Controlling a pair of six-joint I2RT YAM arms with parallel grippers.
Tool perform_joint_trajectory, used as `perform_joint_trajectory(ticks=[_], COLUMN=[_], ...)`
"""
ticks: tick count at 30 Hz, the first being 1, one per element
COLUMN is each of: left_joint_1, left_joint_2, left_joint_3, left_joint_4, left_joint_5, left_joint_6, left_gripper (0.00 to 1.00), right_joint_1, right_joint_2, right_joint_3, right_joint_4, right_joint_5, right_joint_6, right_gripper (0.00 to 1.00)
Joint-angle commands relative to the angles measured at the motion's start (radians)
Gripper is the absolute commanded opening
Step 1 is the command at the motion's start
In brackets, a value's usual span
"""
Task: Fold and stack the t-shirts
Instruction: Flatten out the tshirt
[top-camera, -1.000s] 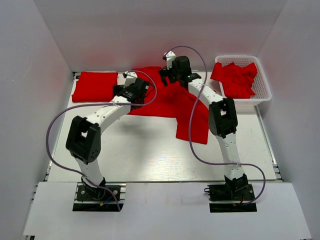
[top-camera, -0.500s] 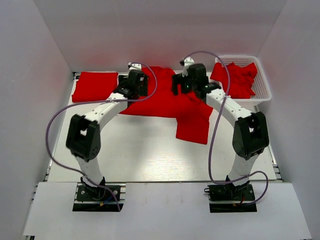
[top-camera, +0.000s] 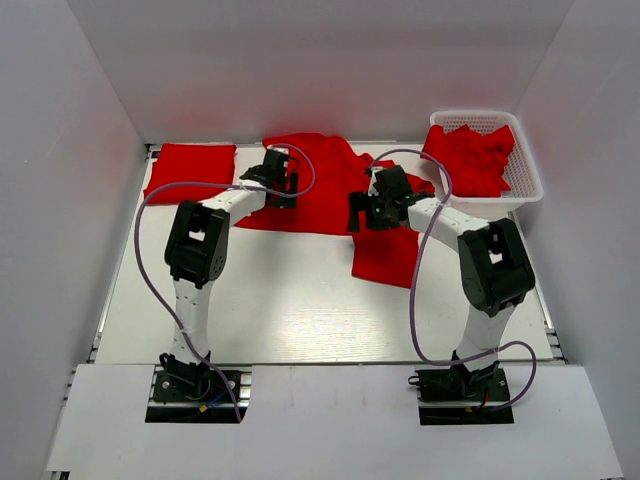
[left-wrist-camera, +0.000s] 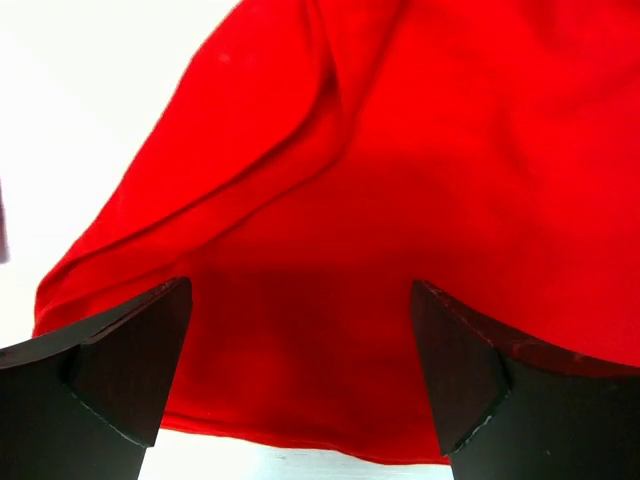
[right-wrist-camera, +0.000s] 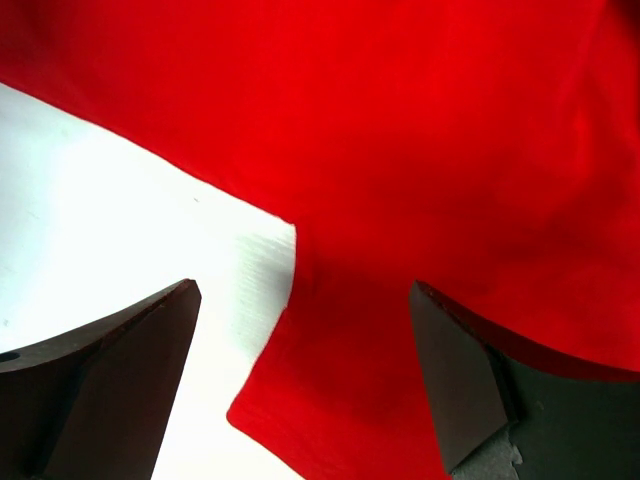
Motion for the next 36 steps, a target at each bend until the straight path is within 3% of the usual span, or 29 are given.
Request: perform_joint_trajectory(ticks=[1, 5, 16, 20, 25, 30, 36], left_joint_1=[0.016, 0.027, 0.027, -0.001, -0.01, -0.019, -0.019], left_joint_2=[-0.022, -0.04, -0.194, -0.298, -0.534, -0.77, -0.938], left_joint_3=[0.003, -0.058, -0.423, -0.558, -0.799, -0.884, -0.815], left_joint_4=[0.012, 0.028, 0.121, 0.132, 0.181, 0.138, -0.023], left_joint_5=[0.053, 0.108, 0.228, 0.3, 0.495, 0.406, 0.193], left_joint_6=[-0.025, -0.062, -0.156, -0.193, -0.257, -0.266, -0.305], left_gripper=[1.0, 1.0, 1.0, 1.0, 1.0, 1.0, 1.0], right_joint_1=[-0.009, -0.024, -0.042, -0.048, -0.055, -0.052, -0.048], right_joint_2=[0.026, 0.03, -0.091, -0.158, -0.259, -0.361, -0.438], right_joint_3=[-0.032, -0.088, -0.286, -0.349, -0.409, -0.444, -0.431], right_joint_4=[0.017, 0.015, 0.037, 0.037, -0.003, 0.003, 0.053], right_joint_5=[-0.025, -0.041, -0.012, 0.042, 0.132, 0.133, 0.073], right_joint_6=[0.038, 0.047, 0.078, 0.092, 0.113, 0.103, 0.084], right_gripper=[0.9, 0.9, 0.9, 0.9, 0.9, 0.9, 0.9])
